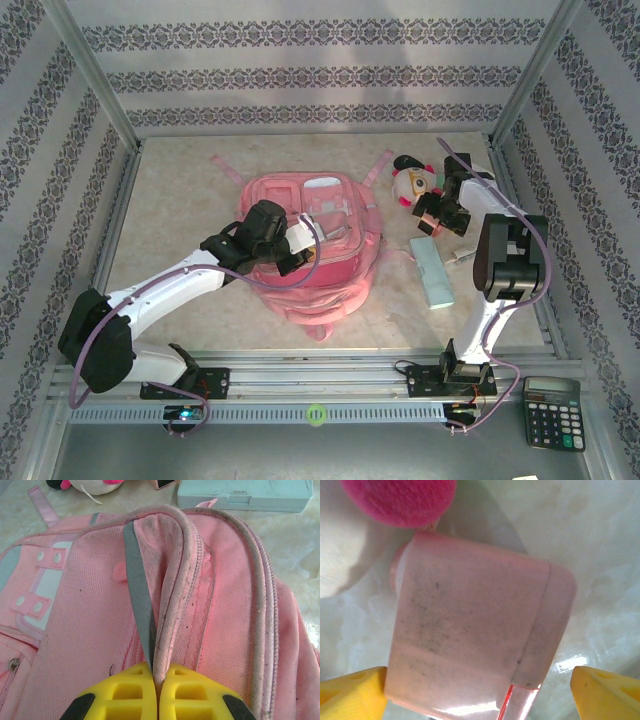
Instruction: Pack the student bag
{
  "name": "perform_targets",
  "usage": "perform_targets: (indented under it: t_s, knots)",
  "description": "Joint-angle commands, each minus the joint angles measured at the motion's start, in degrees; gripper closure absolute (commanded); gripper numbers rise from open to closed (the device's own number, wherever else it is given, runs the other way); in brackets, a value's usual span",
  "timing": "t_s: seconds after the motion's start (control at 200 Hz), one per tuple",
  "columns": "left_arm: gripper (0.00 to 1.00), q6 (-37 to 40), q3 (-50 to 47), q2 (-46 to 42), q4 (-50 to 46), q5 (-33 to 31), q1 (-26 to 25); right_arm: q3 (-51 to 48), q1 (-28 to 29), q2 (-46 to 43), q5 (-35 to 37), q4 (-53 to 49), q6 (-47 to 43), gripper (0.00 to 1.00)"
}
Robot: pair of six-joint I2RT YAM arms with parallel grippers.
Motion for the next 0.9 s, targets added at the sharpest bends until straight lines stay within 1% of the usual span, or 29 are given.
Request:
perform_targets:
  t_s: [0.0, 0.32, 0.395, 0.58, 0.799, 0.894]
  knots:
    - [1.0, -1.44, 0.12, -0.53, 4.66, 0.86, 0.49, -0.77, -0.05, 1.15, 2.06, -1.41, 1.06, 0.08]
    - [1.0, -1.57, -0.49, -1.23, 4.44, 0.3, 0.5, -1.26, -0.02, 2.34, -1.94, 1.72, 4.91, 0.11]
    - [1.0, -1.6, -0.4, -1.33, 4.31, 0.37, 0.52, -1.49, -0.02, 2.34, -2.6, 2.63, 5.15, 0.16]
    - [1.0, -1.31, -0.67, -1.88, 4.03, -0.35, 0.58, -1.81, -0.04, 1.47, -1.13, 2.89, 3.81, 0.25]
    - [1.0, -4.15, -1.97, -3.86, 3.2, 0.01, 0.65, -3.8, -0.04, -1.78, -0.24, 3.79, 1.73, 0.37]
    - [1.0, -5.75, -2.48, -4.94, 3.33, -0.04, 0.65, -5.5, -0.04, -4.15, -0.12, 4.78, 0.82, 0.4]
